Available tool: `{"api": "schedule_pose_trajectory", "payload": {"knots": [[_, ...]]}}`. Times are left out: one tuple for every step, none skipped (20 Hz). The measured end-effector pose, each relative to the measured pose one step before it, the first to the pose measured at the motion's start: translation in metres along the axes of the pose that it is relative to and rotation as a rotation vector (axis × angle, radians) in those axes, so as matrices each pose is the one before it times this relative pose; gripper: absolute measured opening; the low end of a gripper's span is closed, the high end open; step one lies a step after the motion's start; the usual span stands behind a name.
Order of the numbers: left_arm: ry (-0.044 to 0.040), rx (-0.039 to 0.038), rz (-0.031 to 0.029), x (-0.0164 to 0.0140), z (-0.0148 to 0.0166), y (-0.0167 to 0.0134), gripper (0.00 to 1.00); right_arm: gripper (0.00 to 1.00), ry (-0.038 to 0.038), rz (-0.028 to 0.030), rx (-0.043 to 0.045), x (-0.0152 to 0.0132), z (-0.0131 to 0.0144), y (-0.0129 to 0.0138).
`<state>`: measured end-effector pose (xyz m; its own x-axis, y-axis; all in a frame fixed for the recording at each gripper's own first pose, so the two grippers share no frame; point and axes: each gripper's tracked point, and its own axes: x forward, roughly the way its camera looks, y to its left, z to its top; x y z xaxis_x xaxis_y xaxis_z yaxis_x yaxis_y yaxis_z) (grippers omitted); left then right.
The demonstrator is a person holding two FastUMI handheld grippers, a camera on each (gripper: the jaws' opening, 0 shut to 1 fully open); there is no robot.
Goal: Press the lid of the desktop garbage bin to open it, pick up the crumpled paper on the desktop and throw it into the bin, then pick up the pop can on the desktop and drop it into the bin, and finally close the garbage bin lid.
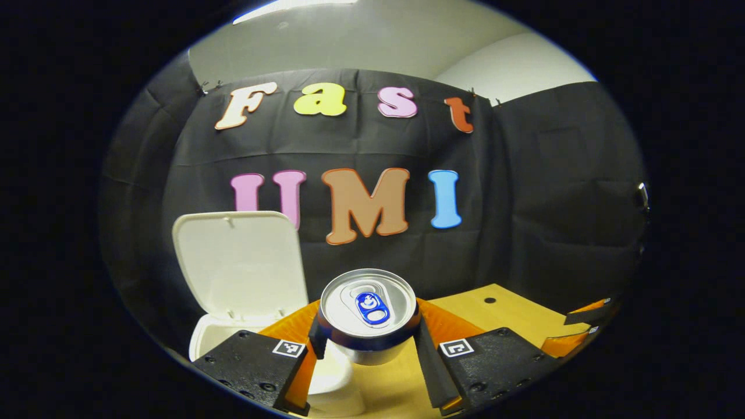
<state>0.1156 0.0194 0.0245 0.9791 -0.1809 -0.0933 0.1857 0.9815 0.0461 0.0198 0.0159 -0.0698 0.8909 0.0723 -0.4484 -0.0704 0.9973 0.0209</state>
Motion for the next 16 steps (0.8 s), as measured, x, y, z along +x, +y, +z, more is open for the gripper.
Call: {"api": "schedule_pose_trajectory", "payload": {"knots": [[0.00758,0.00912,0.03790,-0.00187,-0.00174,0.01749,0.69,0.98,0.00036,0.00797,0.00298,0.00197,-0.00183,0.00267],[0.00811,0.00982,0.03734,-0.00126,-0.00287,0.01665,0.69,0.98,0.00187,0.00778,0.00387,0.00186,-0.00039,0.00226],[0.00784,0.01032,0.03619,-0.00162,-0.00322,0.01635,0.69,0.98,0.00385,0.00803,0.00496,0.00209,-0.00175,0.00272],[0.00858,0.00671,0.03069,-0.00056,-0.00337,0.01428,0.69,0.98,0.00516,0.00848,0.00548,0.00174,-0.00107,0.00316],[0.00901,0.00220,0.02596,0.00006,-0.00395,0.01167,0.69,0.98,0.00261,0.00821,0.00349,0.00094,-0.00215,0.00291],[0.01074,-0.00090,0.02086,0.00000,-0.00468,0.00909,0.69,0.98,0.00077,0.00424,-0.00032,0.00092,-0.00038,0.00215],[0.00831,-0.00378,0.01678,0.00016,-0.00518,0.00807,0.70,0.98,0.00107,0.00183,-0.00391,0.00093,-0.00083,0.00095],[0.00716,-0.00446,0.01107,0.00090,-0.00354,0.00553,0.70,0.99,0.00050,-0.00046,-0.00458,0.00033,-0.00122,0.00035],[0.00616,-0.00228,0.00975,0.00086,-0.00343,0.00435,0.71,0.98,-0.00060,-0.00117,-0.00297,-0.00018,0.00091,-0.00054],[0.00051,-0.00263,0.00566,0.00078,-0.00137,0.00321,0.73,0.98,-0.00028,-0.00114,-0.00017,0.00035,0.00036,-0.00024],[-0.00214,-0.00581,0.00117,-0.00045,-0.00103,0.00162,0.74,0.99,-0.00131,-0.00255,0.00134,-0.00012,0.00079,-0.00125],[-0.00439,-0.00858,-0.00203,0.00041,0.00106,0.00028,0.76,0.98,-0.00048,-0.00483,0.00240,-0.00021,0.00110,-0.00154],[-0.00142,-0.00722,0.00075,0.00042,-0.00198,-0.00097,0.77,0.98,0.00126,-0.00457,0.00266,-0.00025,-0.00127,-0.00187],[0.00156,-0.00489,0.00111,0.00099,-0.00131,0.00011,0.76,0.98,0.00002,-0.00573,0.00253,-0.00034,0.00005,-0.00191],[0.00424,-0.00366,0.00354,0.00063,-0.00114,-0.00007,0.77,0.99,0.00012,-0.00545,0.00267,-0.00161,-0.00108,-0.00070],[-0.00055,-0.00240,0.00528,-0.00018,-0.00011,0.00081,0.77,0.98,-0.00049,-0.00462,0.00236,-0.00137,-0.00022,-0.00179]]}}
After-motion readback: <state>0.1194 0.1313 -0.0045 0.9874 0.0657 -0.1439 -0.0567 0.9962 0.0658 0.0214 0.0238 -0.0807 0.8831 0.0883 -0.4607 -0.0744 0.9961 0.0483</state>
